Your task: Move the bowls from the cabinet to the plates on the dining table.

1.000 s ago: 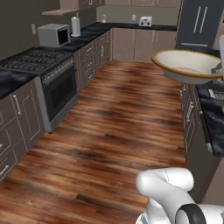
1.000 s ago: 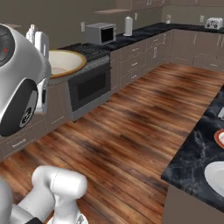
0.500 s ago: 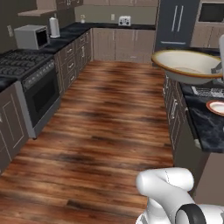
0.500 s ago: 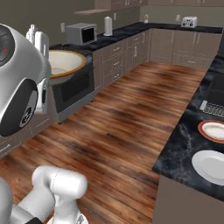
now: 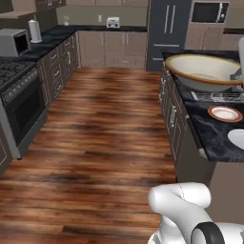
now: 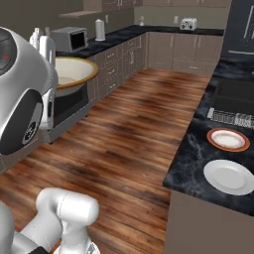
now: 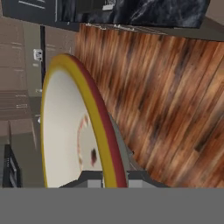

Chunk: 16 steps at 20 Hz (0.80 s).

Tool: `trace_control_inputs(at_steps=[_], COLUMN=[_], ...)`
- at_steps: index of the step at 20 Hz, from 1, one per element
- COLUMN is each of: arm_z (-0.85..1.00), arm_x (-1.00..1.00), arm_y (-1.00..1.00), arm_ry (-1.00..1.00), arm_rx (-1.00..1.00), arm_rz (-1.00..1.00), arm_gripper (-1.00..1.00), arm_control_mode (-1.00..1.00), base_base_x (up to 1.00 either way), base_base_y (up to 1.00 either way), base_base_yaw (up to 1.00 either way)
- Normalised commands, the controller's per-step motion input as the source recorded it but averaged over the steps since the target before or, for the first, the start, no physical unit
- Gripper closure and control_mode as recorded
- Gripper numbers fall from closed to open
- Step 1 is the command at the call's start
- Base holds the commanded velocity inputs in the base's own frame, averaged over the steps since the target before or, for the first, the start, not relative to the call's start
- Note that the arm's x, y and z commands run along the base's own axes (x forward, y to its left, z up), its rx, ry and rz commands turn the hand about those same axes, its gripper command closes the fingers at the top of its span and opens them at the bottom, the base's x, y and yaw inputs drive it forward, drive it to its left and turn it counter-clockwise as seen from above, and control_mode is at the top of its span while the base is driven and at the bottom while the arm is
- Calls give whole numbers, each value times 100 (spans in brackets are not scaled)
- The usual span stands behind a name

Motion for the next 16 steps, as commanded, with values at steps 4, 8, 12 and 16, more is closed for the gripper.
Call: trace_control_inputs(at_steps=[4,8,12,16], arm_z=[0,0,0,0], arm_x=[0,0,0,0], arm_y=[0,0,0,0], arm_ry=[0,0,0,0], arm_rx=[0,0,0,0], arm_rz=[0,0,0,0], arm_gripper=[100,100,100,100], arm_control_mode=[100,100,100,100], base_base_x=[0,0,0,0], base_base_y=[0,0,0,0], base_base_yaw=[-25,-25,-25,-25])
